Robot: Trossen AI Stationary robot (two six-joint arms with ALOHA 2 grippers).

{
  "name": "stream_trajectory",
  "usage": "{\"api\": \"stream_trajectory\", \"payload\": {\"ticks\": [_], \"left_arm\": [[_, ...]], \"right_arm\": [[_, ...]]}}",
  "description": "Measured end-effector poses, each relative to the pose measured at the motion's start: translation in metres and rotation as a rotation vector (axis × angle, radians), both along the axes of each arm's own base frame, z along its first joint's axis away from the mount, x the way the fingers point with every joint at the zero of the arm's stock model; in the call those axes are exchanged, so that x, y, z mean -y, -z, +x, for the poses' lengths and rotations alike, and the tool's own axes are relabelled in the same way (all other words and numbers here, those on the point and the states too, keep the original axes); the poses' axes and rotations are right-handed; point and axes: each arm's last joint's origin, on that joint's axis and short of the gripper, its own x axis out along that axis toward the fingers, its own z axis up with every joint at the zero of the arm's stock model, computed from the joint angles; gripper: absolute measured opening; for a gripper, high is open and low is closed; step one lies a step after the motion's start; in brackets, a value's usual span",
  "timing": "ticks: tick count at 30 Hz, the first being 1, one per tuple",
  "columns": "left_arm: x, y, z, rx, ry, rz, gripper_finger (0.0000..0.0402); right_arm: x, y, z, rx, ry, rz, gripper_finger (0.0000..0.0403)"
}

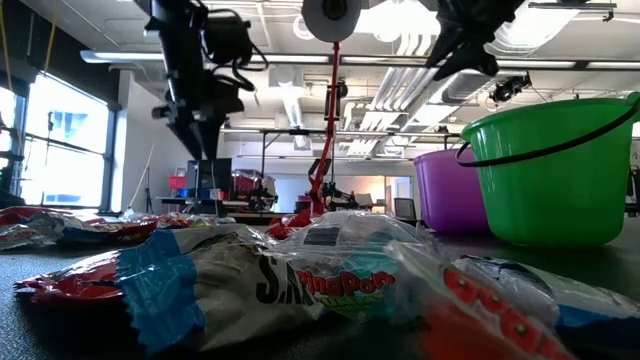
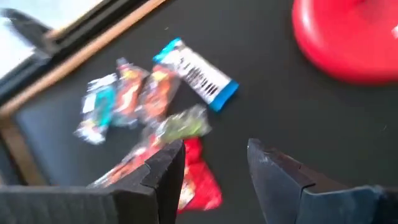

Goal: Organize candy in baskets
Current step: Put the white chocolate bar into the green bucket

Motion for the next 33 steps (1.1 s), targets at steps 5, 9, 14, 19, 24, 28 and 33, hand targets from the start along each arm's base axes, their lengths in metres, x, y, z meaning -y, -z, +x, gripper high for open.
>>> {"api": "stream_trajectory", "payload": {"ticks": [5, 9, 14, 19, 24, 28, 33], "left_arm": [[-0.010, 0.015, 0.005, 0.179, -0.055, 0.018, 0.0163], [-0.018, 0.022, -0.001, 0.226, -0.256, 0.030, 0.0163], [-0.027, 0.030, -0.011, 0.259, -0.390, 0.003, 0.0163], [-0.031, 0.052, -0.011, 0.215, -0.381, -0.071, 0.0163], [-0.038, 0.069, 0.003, 0.245, -0.337, -0.102, 0.0163], [-0.045, 0.081, 0.012, 0.282, -0.336, -0.106, 0.0163], [-0.051, 0.096, 0.012, 0.249, -0.362, -0.114, 0.0163]], "right_arm": [[0.001, -0.002, 0.001, 0.023, 0.007, -0.004, 0.0138], [0.001, -0.003, 0.002, 0.041, 0.022, 0.010, 0.0138], [0.002, -0.004, 0.003, 0.067, 0.033, 0.022, 0.0138], [0.002, -0.007, 0.005, 0.101, 0.023, 0.014, 0.0138], [0.003, -0.009, 0.006, 0.129, 0.029, 0.005, 0.0138], [0.003, -0.009, 0.006, 0.136, 0.037, 0.020, 0.0138], [0.003, -0.009, 0.007, 0.146, 0.037, 0.044, 0.0138]]}}
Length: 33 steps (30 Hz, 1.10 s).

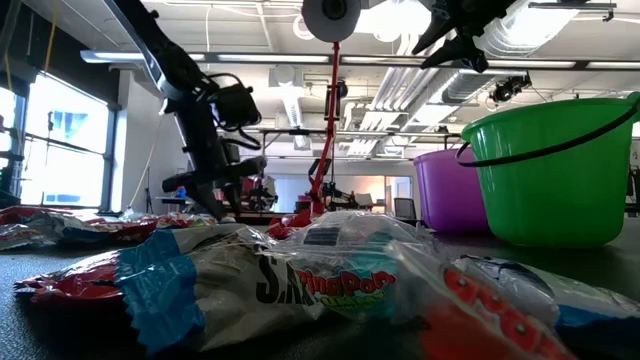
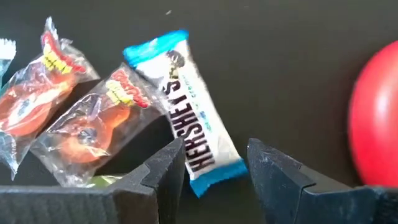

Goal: Organize candy in baskets
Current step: Put the white chocolate bar into the green bucket

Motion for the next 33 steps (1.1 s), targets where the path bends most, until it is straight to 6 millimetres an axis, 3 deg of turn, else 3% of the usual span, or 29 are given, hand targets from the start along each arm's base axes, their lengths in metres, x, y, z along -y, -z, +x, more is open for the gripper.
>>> {"api": "stream_trajectory", "payload": {"ticks": [11, 21, 27, 33], "left_arm": [[-0.003, 0.018, 0.002, -0.056, -0.015, -0.020, 0.0156], [0.002, 0.004, 0.001, 0.015, 0.014, -0.049, 0.0019], [0.010, -0.013, 0.004, 0.127, 0.090, -0.103, 0.0030], [0.035, -0.059, 0.010, 0.335, 0.274, -0.080, 0.0026]], "right_arm": [[0.000, 0.000, 0.000, 0.002, 0.003, 0.006, 0.0138], [0.000, 0.000, 0.000, 0.002, 0.003, 0.005, 0.0138], [0.000, 0.000, 0.000, 0.001, 0.002, 0.005, 0.0138], [0.000, 0.001, 0.000, -0.005, 0.002, 0.009, 0.0138]]}}
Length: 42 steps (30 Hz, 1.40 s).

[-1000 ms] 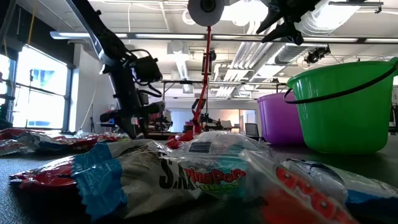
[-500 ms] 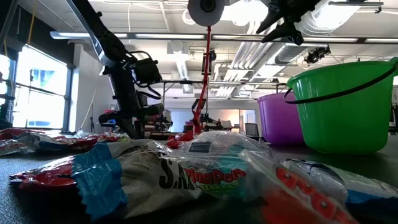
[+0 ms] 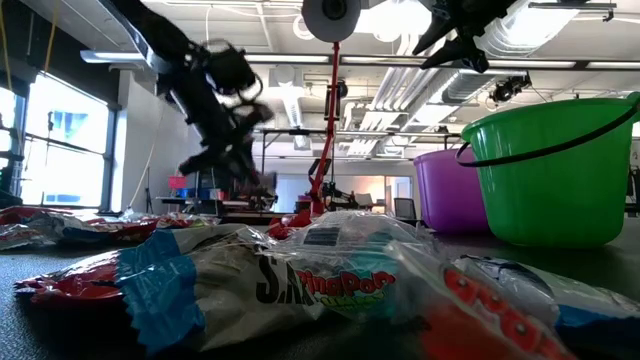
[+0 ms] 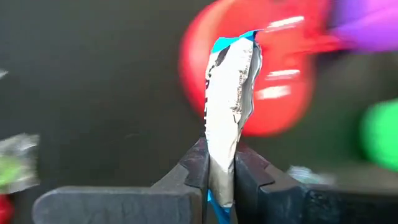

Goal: Organize candy in baskets
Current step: Put the white chocolate bar into the green bucket

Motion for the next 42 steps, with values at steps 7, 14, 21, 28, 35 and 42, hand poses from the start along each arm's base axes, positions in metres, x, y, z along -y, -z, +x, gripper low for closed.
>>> {"api": "stream_trajectory", "payload": {"ticks": [7, 14, 21, 28, 35, 42], "left_arm": [[0.034, -0.074, 0.003, 0.398, 0.059, 0.215, 0.0016], [0.046, -0.118, 0.001, 0.701, -0.006, 0.410, 0.0018], [0.054, -0.137, 0.015, 0.768, 0.021, 0.462, 0.0019], [0.060, -0.156, 0.040, 0.779, 0.068, 0.524, 0.0019], [0.066, -0.167, 0.064, 0.786, 0.117, 0.535, 0.0019], [0.070, -0.174, 0.084, 0.806, 0.172, 0.535, 0.0019]], "right_arm": [[-0.001, -0.004, 0.004, 0.044, -0.008, -0.024, 0.0138], [-0.014, -0.029, 0.026, 0.303, -0.082, -0.132, 0.0138], [-0.033, -0.046, 0.048, 0.487, -0.086, -0.250, 0.0138], [-0.041, -0.041, 0.071, 0.525, -0.086, -0.273, 0.0138], [-0.040, -0.041, 0.082, 0.588, -0.082, -0.299, 0.0138], [-0.039, -0.041, 0.085, 0.594, -0.081, -0.301, 0.0138]]}}
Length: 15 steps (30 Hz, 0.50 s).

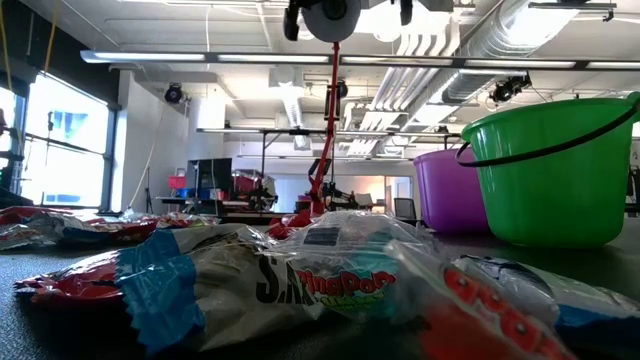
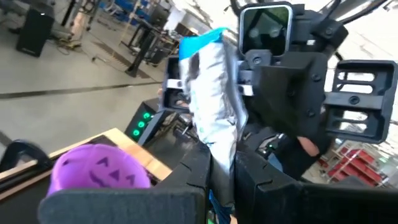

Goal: Organize candy in baskets
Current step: Put the white chocolate bar into the green bucket

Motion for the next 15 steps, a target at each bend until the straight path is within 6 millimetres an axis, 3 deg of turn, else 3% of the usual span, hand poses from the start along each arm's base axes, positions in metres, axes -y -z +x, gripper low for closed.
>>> {"api": "stream_trajectory", "payload": {"ticks": [15], "left_arm": [[0.015, -0.010, 0.005, -0.017, 0.032, 0.090, 0.0019]], "right_arm": [[-0.002, 0.001, 0.000, -0.007, -0.012, 0.000, 0.0138]]}}
